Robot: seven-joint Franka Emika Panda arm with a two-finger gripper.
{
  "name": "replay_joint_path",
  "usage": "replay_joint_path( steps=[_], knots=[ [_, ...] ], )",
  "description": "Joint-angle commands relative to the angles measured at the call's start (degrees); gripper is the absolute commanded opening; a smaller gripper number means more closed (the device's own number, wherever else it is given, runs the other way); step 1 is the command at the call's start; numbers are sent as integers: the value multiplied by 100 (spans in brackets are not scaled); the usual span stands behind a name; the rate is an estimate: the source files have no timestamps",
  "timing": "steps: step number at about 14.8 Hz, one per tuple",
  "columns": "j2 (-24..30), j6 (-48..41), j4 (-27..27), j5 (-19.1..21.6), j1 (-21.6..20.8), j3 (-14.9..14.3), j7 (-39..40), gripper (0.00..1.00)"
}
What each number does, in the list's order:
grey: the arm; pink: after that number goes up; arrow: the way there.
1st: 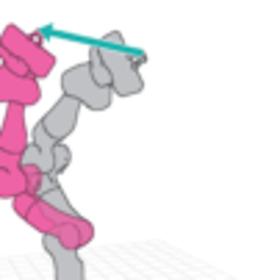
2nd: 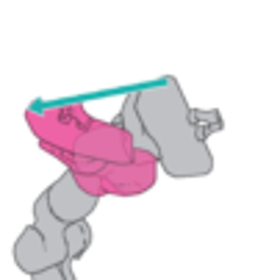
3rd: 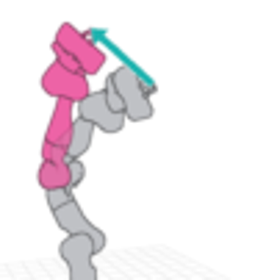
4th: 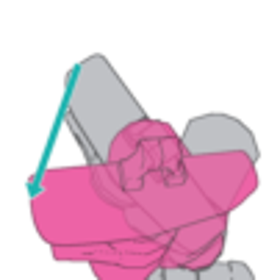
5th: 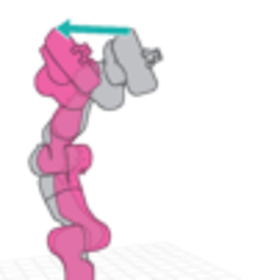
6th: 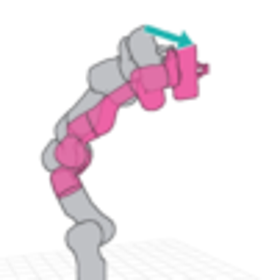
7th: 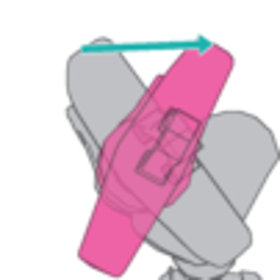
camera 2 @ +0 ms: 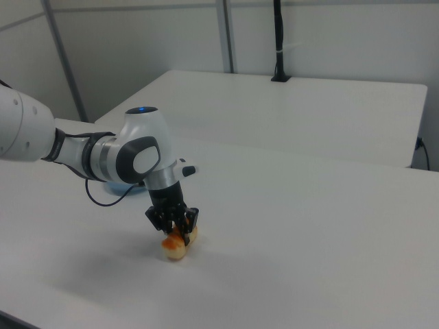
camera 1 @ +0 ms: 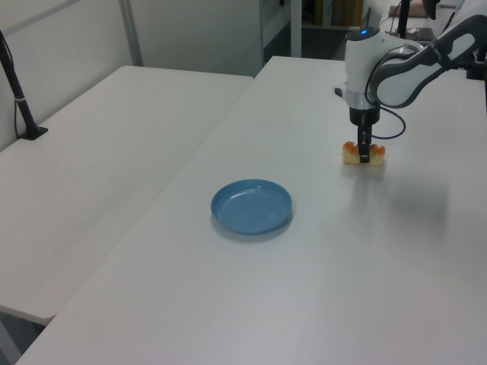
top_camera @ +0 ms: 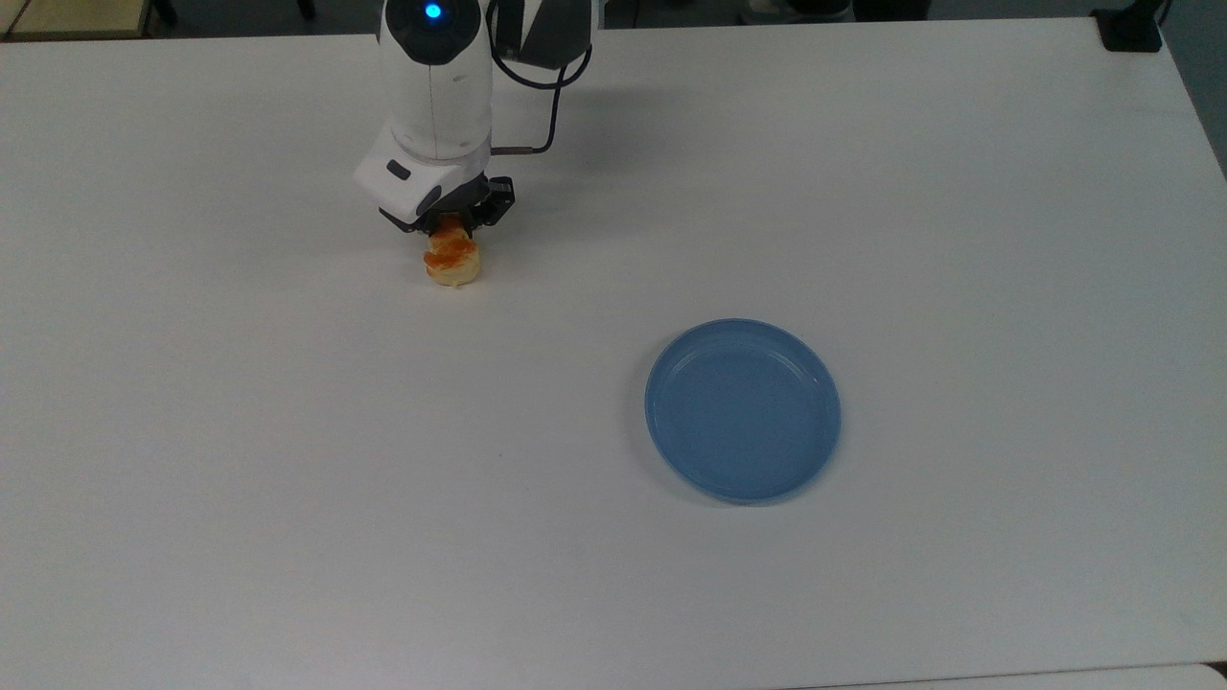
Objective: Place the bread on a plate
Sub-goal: 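Lower the gripper around the bread roll and close it, then lift the bread roll and carry it over the blue plate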
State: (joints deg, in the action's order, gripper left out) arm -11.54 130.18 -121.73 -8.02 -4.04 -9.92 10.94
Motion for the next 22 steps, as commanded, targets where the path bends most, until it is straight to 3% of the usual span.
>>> replay_joint_path(
  steps=[1, 6, 13, 15, 22],
  knots=[
    [170, -421, 429, -51, -97, -98, 66, 37],
    [83, -889, 1265, 212, -263, -54, -30, 37],
    [-760, -898, 2556, 415, -878, -2, -610, 37],
    [-1103, -907, 3013, 415, -1002, 130, -847, 37],
    [-1780, -863, 3594, 371, -1371, 341, -1427, 37]
  ],
)
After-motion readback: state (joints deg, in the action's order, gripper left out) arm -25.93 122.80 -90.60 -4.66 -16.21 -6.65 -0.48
